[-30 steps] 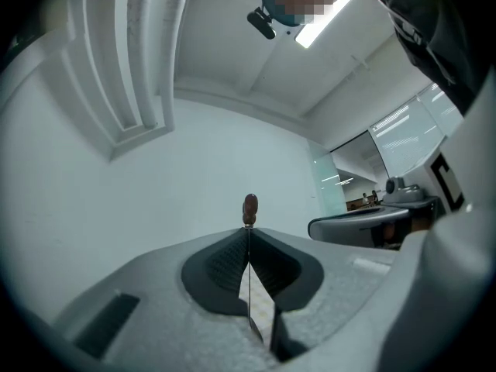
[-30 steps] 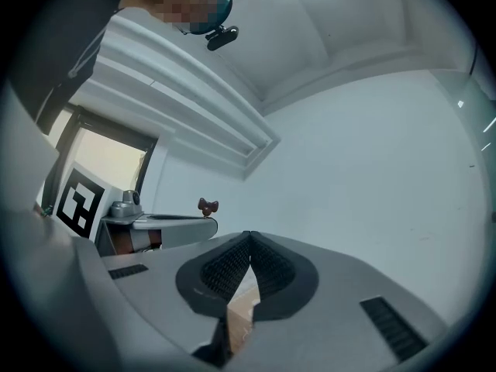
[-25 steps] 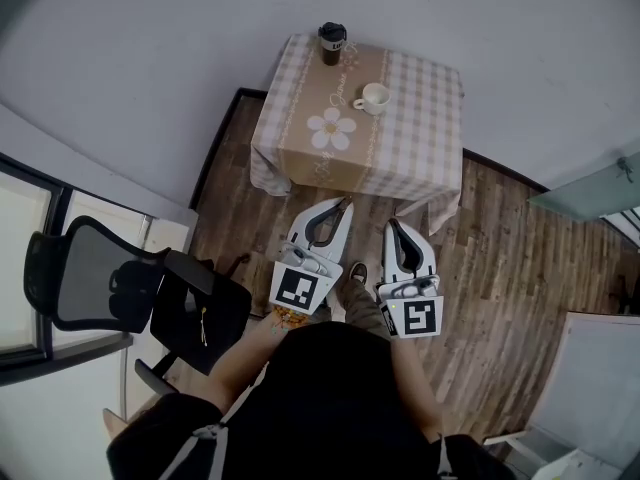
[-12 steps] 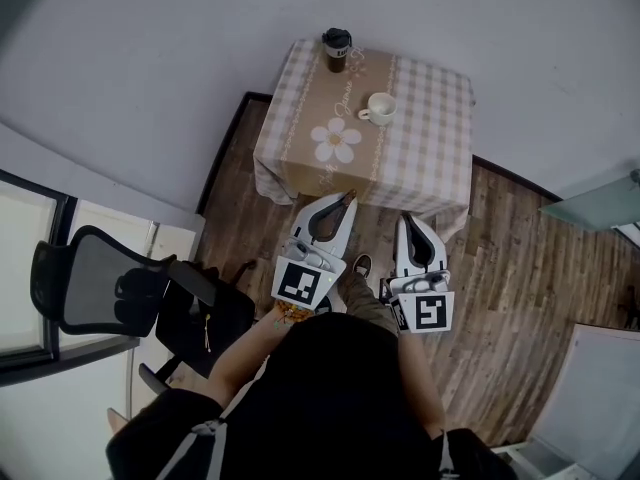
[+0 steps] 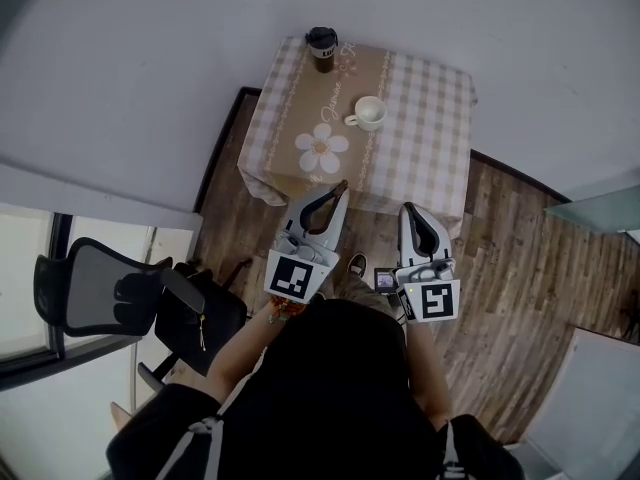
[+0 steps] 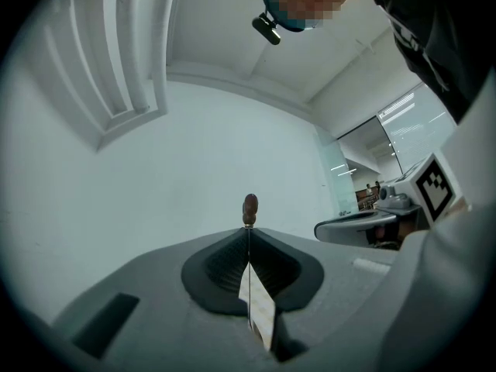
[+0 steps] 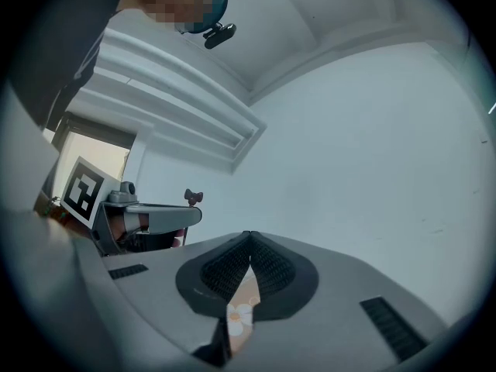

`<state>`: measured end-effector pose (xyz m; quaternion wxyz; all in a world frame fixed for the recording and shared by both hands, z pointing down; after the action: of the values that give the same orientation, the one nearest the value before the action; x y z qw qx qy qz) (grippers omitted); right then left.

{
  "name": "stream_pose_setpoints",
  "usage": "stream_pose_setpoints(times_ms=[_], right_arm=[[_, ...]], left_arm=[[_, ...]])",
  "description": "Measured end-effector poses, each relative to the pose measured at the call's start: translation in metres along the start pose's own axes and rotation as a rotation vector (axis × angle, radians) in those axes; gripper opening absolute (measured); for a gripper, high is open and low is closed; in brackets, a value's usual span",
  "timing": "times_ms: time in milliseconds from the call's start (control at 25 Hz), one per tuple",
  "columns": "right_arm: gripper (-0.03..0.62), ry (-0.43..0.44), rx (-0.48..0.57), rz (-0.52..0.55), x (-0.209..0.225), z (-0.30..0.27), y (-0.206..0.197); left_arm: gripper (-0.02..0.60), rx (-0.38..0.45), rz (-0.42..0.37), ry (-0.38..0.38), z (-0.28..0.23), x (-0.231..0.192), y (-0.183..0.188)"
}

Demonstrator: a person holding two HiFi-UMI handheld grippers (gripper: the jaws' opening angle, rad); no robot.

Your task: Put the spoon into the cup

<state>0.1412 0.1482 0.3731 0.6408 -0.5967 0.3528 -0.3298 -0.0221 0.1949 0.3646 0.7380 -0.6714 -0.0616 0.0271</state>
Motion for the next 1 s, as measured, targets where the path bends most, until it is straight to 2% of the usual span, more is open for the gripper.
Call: stream_pose_setpoints(times_ms=[240, 480, 680, 840, 1000], right_arm=[[0.002, 0.065, -0.003, 0.006, 0.055, -0.022, -0.007], [0.002, 0.12, 0.01, 0.015, 0.082, -0.042, -0.004], [0.002, 0.119, -0.002, -0.006, 0.098, -0.057, -0.011], [0.002, 0.111, -0.016, -0.012, 0.108, -0.075, -0.016], [0.002, 0.096, -0.017, -0.007, 0.115, -0.098, -0.019]], left_arm=[[0.015, -0.024, 0.006, 0.029, -0.054, 0.009, -0.011], [0.015, -0.012, -0.006, 0.065, -0.086, 0.01, -0.01], [0.015, -0.012, -0.004, 0.072, -0.107, 0.004, -0.015], [0.015, -0.034, 0.0, 0.056, -0.126, -0.007, -0.022], [0.015, -0.019, 0.005, 0.038, -0.144, -0.026, -0.025]])
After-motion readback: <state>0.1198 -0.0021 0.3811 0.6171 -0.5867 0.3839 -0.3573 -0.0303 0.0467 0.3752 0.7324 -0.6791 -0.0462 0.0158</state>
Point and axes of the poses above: the fingertips, and each gripper's own axes: z backward along the fingers, x to its right, y out of its top, the point moved 6 cm from there along z, backward along the fingers, and after that the axes turned 5 degrees about y, right-handed, at the moved point
